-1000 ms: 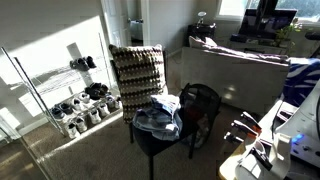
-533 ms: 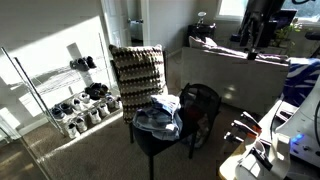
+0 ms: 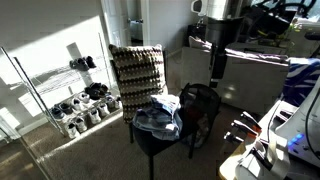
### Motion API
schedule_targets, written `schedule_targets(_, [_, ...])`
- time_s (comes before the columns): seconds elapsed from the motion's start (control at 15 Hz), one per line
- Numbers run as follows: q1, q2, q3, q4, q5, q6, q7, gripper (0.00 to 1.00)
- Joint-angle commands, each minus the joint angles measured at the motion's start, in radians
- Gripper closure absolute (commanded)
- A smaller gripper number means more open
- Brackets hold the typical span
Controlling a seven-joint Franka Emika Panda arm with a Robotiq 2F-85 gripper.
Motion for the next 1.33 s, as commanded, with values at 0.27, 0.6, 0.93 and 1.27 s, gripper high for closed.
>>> schedule_targets(0.27, [0.037,0.1,-0.06,0.052,-0.021,0.003,0.022,0.0])
schedule_targets(0.6, [0.041,0.097,-0.059,0.052,-0.021,0.003,0.026,0.0])
schedule_targets(0.93, [0.092,0.08,-0.059,0.029,-0.024,-0.036,0.055,0.0])
schedule_targets(1.27, [0.06,0.171,-0.059,0.106,-0.123,0.001,0.151,0.0])
